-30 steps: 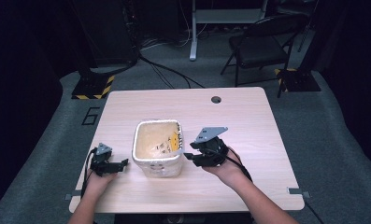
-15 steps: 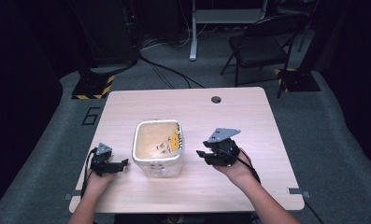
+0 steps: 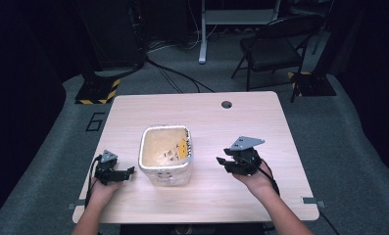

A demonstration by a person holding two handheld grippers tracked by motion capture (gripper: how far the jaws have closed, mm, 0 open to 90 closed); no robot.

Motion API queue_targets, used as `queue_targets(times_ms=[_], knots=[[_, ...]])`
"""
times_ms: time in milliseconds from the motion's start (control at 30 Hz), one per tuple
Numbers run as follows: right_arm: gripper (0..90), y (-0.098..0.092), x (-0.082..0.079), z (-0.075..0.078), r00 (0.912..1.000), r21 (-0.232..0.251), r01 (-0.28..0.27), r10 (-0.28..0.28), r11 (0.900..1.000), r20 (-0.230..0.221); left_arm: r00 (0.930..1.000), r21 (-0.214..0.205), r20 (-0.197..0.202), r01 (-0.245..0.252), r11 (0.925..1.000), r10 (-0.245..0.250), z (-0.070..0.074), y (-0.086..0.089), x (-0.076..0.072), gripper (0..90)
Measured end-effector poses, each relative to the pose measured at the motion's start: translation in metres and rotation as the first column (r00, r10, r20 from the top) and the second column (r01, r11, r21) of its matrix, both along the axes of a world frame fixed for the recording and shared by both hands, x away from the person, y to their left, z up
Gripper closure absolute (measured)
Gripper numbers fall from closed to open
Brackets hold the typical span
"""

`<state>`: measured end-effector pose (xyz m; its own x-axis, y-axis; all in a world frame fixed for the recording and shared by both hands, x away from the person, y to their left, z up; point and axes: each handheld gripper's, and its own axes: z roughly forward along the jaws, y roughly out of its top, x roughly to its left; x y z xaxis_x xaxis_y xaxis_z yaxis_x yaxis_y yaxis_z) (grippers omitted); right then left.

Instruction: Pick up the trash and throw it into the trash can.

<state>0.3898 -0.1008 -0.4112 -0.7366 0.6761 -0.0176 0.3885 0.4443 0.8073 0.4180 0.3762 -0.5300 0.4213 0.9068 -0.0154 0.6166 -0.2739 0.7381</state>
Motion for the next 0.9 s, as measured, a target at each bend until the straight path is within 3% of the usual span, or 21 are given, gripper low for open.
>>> queue_targets(times_ms=[667,900], knots=[[54.8,-0.030,0.001,-0.025,0.9956,0.013,0.094,-0.094,0.9955,-0.004,1.0000,0.000,0.000,-0.004,1.0000,0.004,0.000,0.000,0.000,10.9],[54.4,-0.040,0.000,-0.033,0.9913,-0.026,0.131,-0.131,0.9910,0.019,1.0000,0.001,-0.002,-0.004,1.0000,0.004,0.000,0.000,0.000,10.9]])
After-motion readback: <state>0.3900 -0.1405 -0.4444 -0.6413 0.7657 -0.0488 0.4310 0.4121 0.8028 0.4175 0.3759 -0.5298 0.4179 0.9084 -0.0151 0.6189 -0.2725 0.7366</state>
